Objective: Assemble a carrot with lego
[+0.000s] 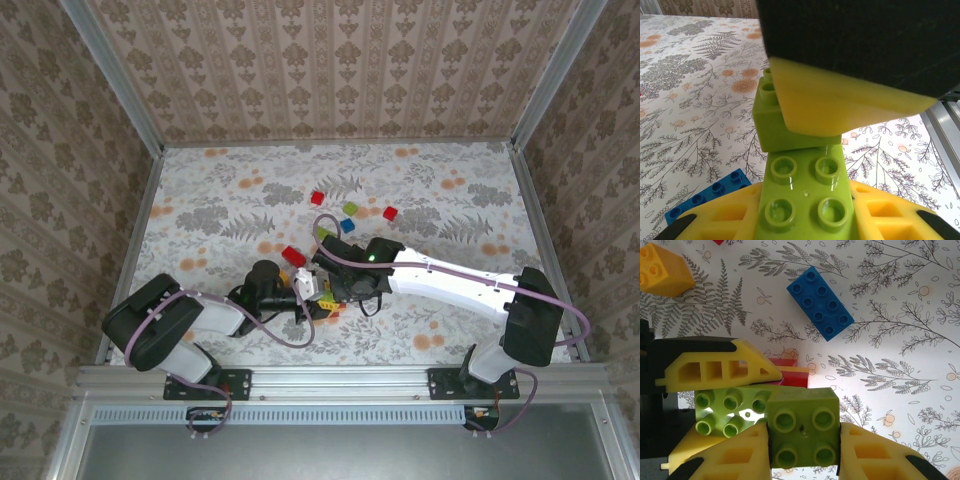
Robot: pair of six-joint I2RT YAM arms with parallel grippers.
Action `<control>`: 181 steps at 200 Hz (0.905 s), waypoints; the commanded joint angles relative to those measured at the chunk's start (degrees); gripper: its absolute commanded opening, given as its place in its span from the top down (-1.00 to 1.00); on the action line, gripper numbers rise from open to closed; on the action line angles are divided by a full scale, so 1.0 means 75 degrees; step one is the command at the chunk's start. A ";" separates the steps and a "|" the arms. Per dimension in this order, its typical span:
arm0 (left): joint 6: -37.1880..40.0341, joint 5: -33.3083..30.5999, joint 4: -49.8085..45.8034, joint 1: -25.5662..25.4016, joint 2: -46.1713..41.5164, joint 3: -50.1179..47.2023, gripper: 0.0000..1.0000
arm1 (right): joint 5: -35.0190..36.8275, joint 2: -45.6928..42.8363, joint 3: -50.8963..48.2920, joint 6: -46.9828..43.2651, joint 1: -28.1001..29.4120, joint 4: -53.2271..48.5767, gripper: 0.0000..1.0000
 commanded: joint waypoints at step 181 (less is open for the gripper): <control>0.0259 -0.0085 -0.0675 -0.0118 0.0209 0.0094 0.43 | 0.0222 0.0732 -0.0010 -0.0604 -0.0222 -0.0364 0.44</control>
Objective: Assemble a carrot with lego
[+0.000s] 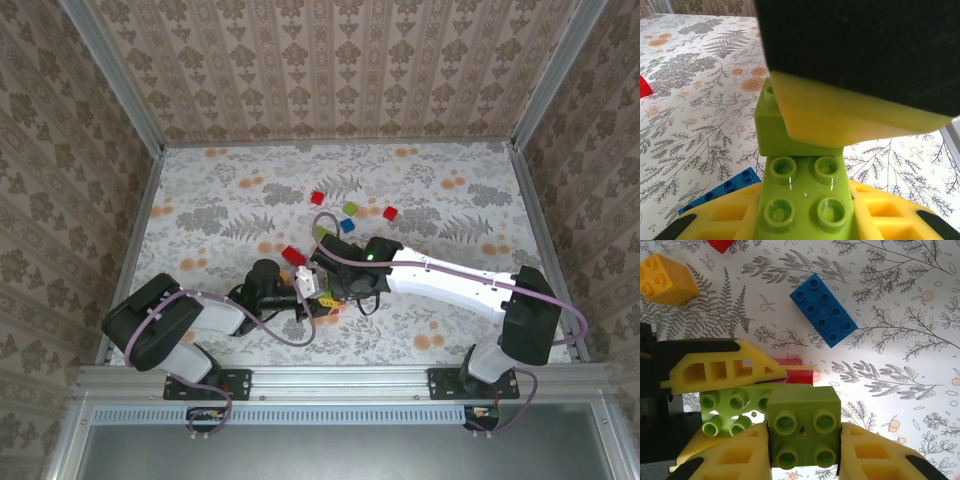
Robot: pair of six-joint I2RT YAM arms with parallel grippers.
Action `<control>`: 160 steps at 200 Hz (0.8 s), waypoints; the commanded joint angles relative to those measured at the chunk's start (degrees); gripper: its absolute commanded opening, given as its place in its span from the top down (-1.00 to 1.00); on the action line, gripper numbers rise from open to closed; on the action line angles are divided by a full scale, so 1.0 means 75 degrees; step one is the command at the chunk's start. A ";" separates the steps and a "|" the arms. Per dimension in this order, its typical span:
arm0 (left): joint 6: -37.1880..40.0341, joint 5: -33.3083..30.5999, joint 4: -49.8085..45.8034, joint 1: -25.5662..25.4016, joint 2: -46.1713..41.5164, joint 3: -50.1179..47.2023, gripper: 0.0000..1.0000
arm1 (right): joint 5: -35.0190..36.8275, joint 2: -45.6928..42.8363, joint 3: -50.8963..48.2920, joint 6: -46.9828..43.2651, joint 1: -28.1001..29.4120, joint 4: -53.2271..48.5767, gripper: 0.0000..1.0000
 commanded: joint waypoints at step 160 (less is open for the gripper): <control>0.0294 0.0068 -0.0713 -0.0166 0.0219 0.0068 0.43 | -0.0435 0.0888 0.0239 -0.1134 -0.0661 -0.0492 0.42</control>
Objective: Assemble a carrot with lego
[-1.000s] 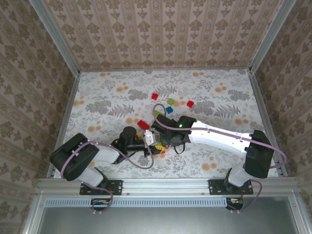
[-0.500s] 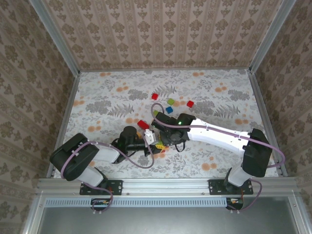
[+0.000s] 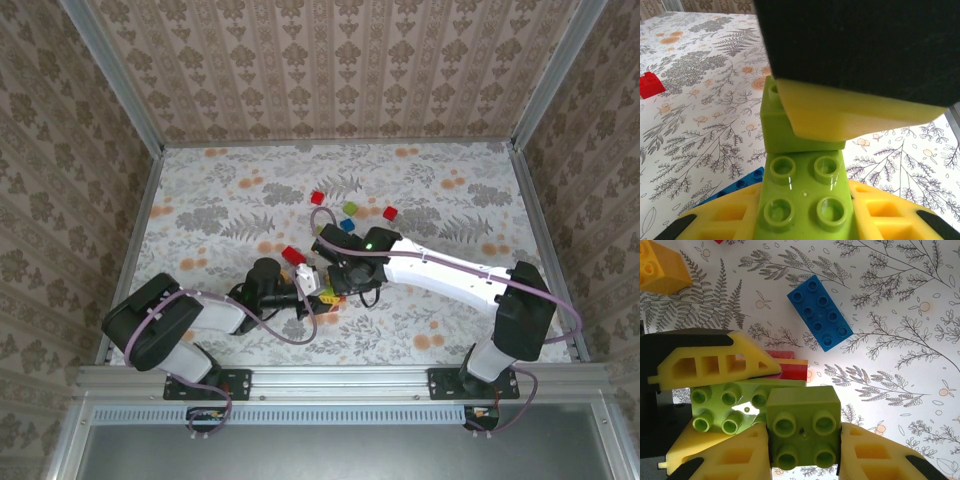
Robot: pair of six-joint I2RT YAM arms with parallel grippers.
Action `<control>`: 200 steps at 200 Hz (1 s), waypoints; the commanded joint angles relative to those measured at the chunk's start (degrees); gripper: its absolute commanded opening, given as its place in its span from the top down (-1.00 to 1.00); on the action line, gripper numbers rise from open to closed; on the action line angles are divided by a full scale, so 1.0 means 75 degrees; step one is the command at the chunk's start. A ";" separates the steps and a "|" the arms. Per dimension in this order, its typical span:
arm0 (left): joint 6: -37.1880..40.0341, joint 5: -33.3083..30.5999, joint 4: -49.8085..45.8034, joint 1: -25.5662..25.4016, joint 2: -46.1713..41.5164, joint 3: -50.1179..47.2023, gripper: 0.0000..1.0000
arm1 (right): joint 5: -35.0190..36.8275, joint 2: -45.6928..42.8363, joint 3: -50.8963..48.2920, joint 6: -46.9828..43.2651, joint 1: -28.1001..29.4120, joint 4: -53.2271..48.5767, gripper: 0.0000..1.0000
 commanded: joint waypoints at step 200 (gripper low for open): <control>0.0400 0.0251 -0.0737 -0.0245 0.0213 0.0007 0.44 | -0.0145 0.1391 0.0749 -0.0585 -0.0640 -0.0745 0.44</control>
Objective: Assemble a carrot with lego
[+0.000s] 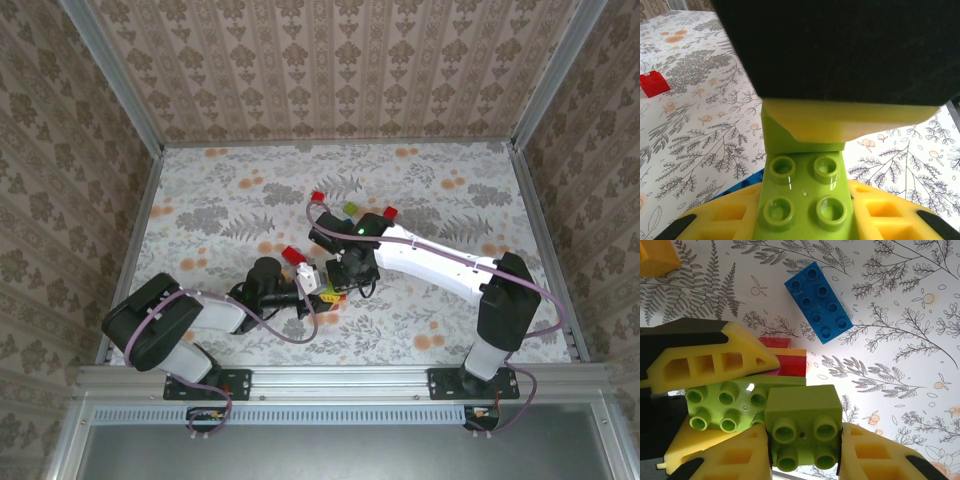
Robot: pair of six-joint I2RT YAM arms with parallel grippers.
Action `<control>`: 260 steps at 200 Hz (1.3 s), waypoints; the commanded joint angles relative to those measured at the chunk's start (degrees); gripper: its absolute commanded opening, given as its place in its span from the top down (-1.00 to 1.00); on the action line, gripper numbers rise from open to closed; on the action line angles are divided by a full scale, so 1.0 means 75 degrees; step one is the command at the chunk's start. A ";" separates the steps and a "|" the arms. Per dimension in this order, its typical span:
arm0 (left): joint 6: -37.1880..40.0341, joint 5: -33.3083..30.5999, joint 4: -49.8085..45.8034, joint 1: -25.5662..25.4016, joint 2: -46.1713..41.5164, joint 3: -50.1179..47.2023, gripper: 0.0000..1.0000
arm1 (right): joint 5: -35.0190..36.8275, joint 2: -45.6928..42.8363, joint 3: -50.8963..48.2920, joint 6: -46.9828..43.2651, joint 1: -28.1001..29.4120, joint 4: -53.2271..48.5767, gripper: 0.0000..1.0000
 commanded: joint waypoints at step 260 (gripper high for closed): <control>0.0469 0.0236 -0.0797 -0.0279 0.0292 0.0040 0.44 | 0.0188 -0.0357 0.0203 -0.0122 -0.0485 0.0211 -0.27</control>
